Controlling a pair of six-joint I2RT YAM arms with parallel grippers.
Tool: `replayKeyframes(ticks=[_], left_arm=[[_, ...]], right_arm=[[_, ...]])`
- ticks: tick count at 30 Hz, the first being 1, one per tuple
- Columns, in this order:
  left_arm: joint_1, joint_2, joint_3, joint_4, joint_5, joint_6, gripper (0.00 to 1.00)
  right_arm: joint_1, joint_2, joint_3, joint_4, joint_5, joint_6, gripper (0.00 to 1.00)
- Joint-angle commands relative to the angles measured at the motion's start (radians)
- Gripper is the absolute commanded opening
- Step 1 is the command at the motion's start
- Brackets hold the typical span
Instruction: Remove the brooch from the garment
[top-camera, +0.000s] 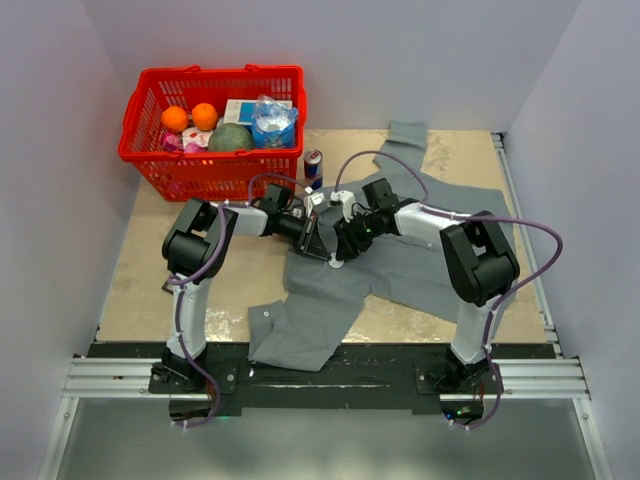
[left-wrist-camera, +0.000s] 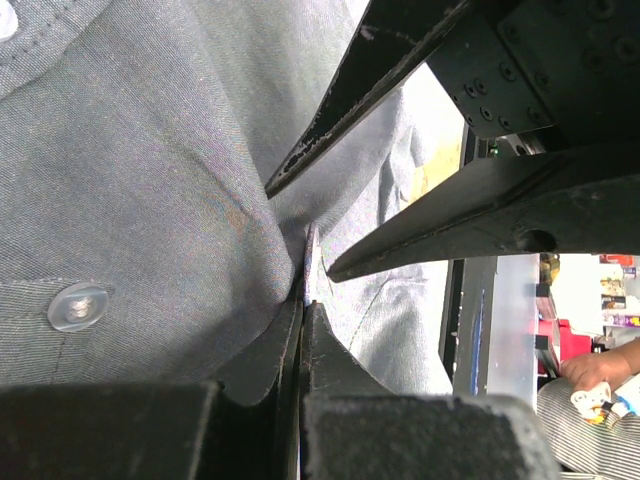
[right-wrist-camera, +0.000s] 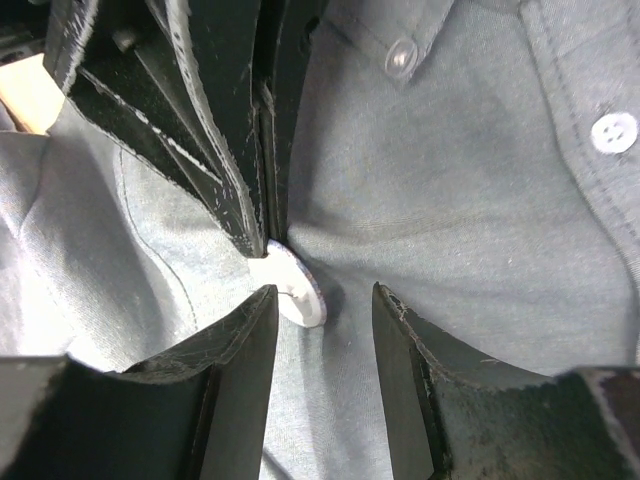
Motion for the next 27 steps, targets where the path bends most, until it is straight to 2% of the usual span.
replayKeyframes(ticks=[1,10,20,27], left_arm=[[0.012,-0.002,0.009,0.033,0.035,-0.017,0.00],[0.012,0.000,0.009,0.033,0.035,-0.015,0.00],[0.013,0.006,0.011,0.033,0.036,-0.018,0.00],[0.015,0.006,0.012,0.033,0.038,-0.018,0.00]], right_arm=[[-0.001,0.016,0.048,-0.004,0.009,-0.042,0.46],[-0.001,0.043,0.061,-0.034,0.029,-0.069,0.46],[-0.010,-0.011,0.070,-0.050,-0.068,-0.082,0.47],[-0.013,-0.007,0.070,-0.075,-0.042,-0.134,0.47]])
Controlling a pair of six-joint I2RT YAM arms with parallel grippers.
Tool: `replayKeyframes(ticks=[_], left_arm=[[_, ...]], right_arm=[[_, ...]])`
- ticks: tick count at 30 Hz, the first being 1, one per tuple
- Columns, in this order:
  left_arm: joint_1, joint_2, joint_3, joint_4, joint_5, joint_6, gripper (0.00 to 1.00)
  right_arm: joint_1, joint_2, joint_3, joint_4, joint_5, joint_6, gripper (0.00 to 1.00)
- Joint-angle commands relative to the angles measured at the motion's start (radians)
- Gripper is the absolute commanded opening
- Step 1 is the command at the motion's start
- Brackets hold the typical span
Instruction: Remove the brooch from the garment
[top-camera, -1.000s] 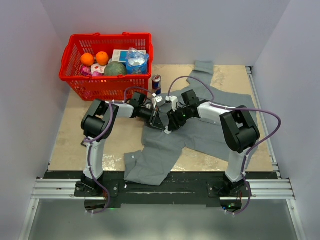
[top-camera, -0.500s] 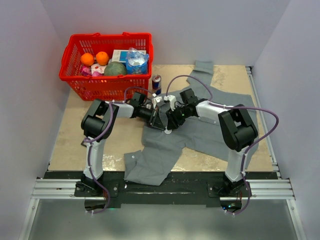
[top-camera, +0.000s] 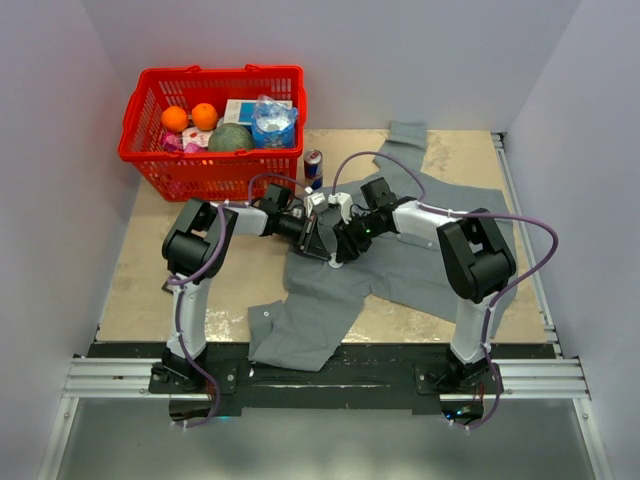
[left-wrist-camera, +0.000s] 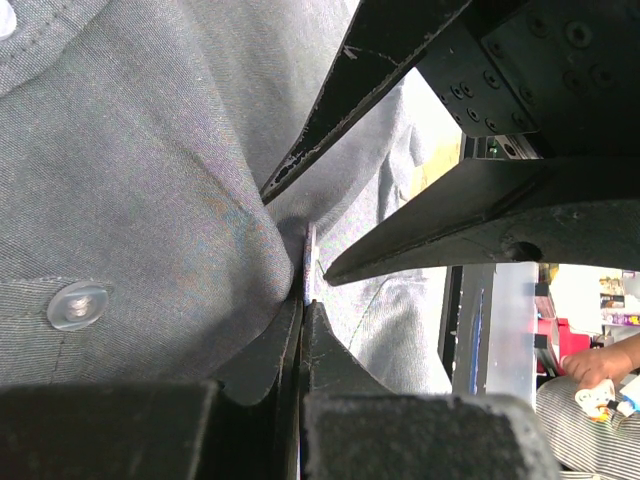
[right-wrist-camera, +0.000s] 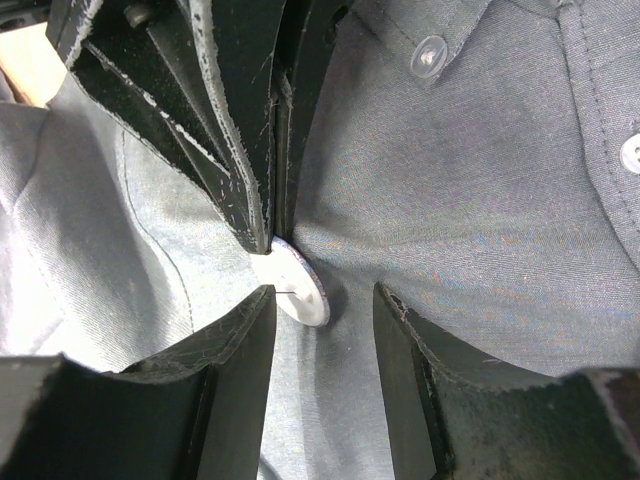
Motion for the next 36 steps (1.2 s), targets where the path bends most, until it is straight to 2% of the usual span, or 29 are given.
replayKeyframes(ticks=[1,17,25,36], left_arm=[[0.014,0.004,0.012,0.033,0.034,-0.019,0.00],[0.014,0.002,0.014,0.032,0.037,-0.015,0.00],[0.014,0.009,0.017,0.032,0.039,-0.016,0.00],[0.014,0.012,0.018,0.032,0.039,-0.018,0.00]], right_arm=[[-0.006,-0.035,0.037,-0.025,-0.007,-0.059,0.47],[-0.010,0.005,0.083,-0.025,0.013,-0.079,0.47],[-0.009,0.000,0.076,-0.087,-0.010,-0.180,0.47],[0.000,0.038,0.110,-0.091,-0.009,-0.171,0.48]])
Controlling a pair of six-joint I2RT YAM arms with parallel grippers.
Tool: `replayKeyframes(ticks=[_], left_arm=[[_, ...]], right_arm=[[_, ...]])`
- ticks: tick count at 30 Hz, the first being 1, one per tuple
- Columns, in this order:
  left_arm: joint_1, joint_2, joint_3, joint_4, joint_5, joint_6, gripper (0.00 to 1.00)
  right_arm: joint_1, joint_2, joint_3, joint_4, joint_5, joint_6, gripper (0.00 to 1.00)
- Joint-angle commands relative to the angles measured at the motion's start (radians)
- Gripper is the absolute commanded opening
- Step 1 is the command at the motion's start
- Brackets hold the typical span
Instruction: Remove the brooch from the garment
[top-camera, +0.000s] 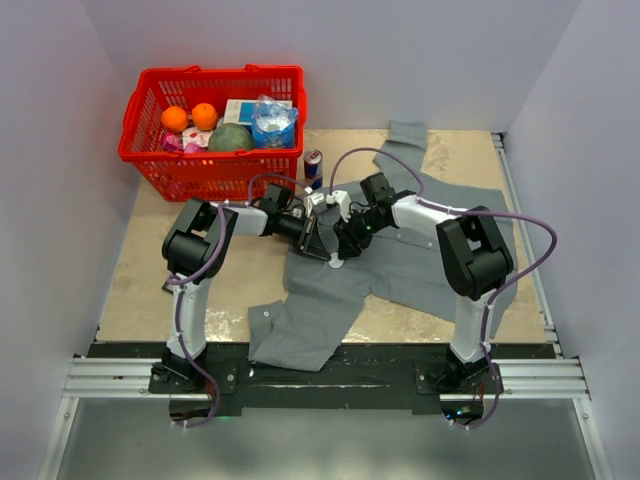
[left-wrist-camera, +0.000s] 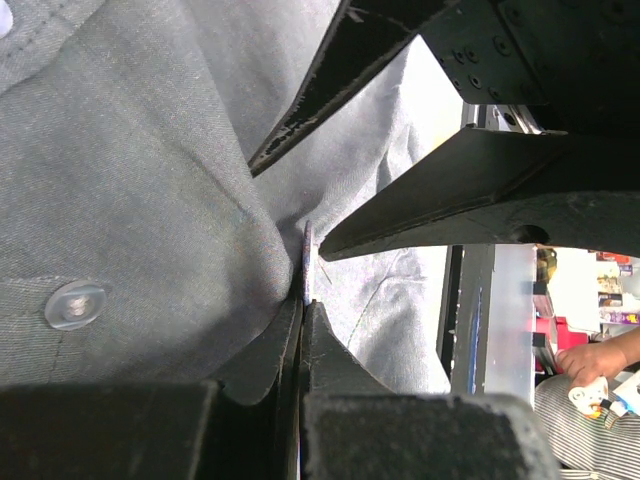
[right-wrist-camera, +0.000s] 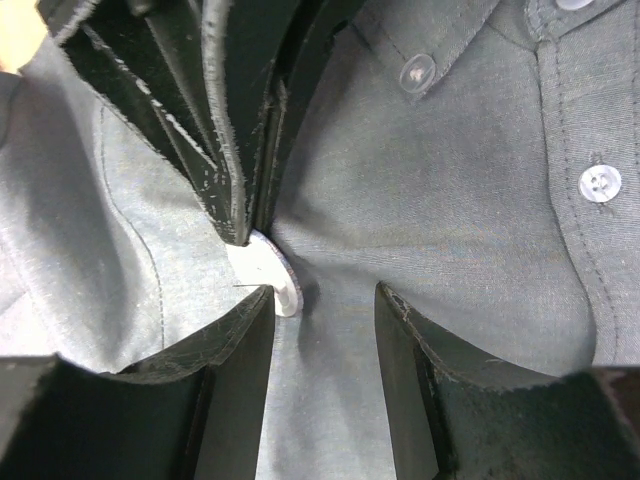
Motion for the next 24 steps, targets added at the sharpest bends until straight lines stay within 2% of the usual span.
replayKeyframes(ticks=[1,24], left_arm=[[0.013,0.011,0.018,0.031,0.032,-0.017,0.00],[0.013,0.017,0.026,0.031,0.035,-0.019,0.00]], right_arm=[[0.009,0.023,0.049,-0.008,-0.015,-0.018,0.48],[0.037,0.057,0.073,-0.067,-0.003,-0.048,0.48]])
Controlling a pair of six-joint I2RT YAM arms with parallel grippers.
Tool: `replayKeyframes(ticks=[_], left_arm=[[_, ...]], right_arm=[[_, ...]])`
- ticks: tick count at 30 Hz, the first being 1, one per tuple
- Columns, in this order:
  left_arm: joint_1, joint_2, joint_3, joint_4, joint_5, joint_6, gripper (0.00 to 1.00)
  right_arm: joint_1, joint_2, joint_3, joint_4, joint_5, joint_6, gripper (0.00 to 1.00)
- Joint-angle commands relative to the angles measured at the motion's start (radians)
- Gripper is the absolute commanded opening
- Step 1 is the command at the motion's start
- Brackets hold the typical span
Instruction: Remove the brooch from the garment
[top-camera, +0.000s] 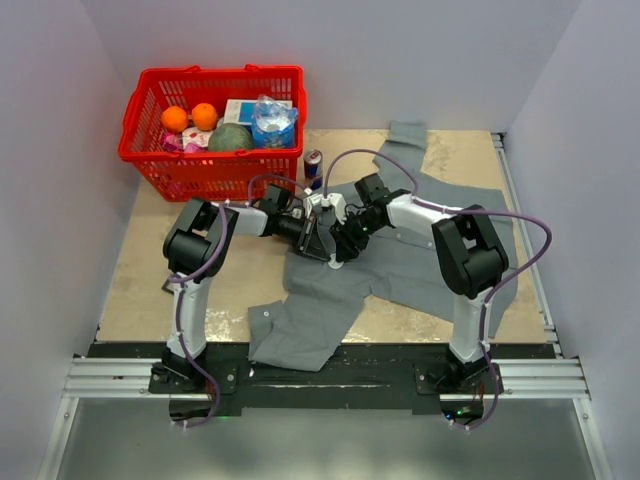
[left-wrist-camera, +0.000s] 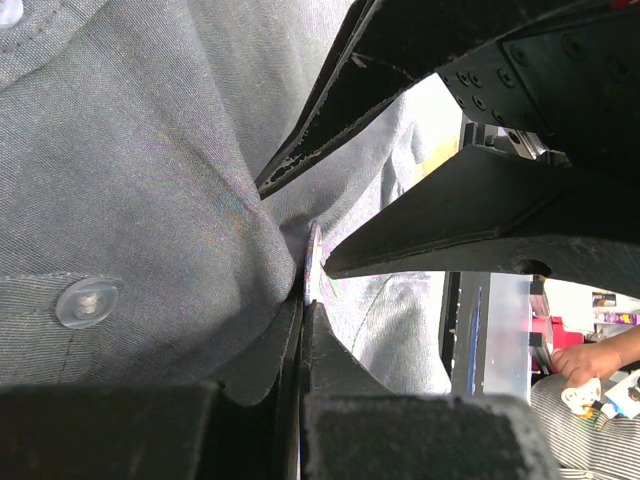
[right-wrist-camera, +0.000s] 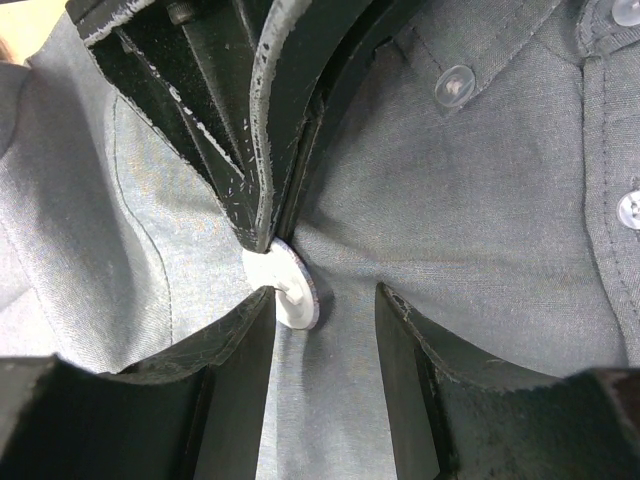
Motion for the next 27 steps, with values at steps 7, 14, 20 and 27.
replayKeyframes(ticks=[7,14,20,27], left_arm=[[0.010,0.003,0.026,0.030,0.030,-0.018,0.00],[0.010,0.003,0.026,0.033,0.033,-0.024,0.00],[0.010,0.007,0.026,0.055,0.043,-0.046,0.00],[0.015,0.015,0.024,0.079,0.056,-0.069,0.00]], right_arm=[[0.012,0.041,0.045,-0.030,0.026,-0.015,0.48],[0.029,0.061,0.060,-0.048,0.061,-0.022,0.48],[0.049,0.044,0.034,-0.022,0.095,-0.002,0.47],[0.064,0.031,0.011,-0.005,0.126,0.008,0.47]])
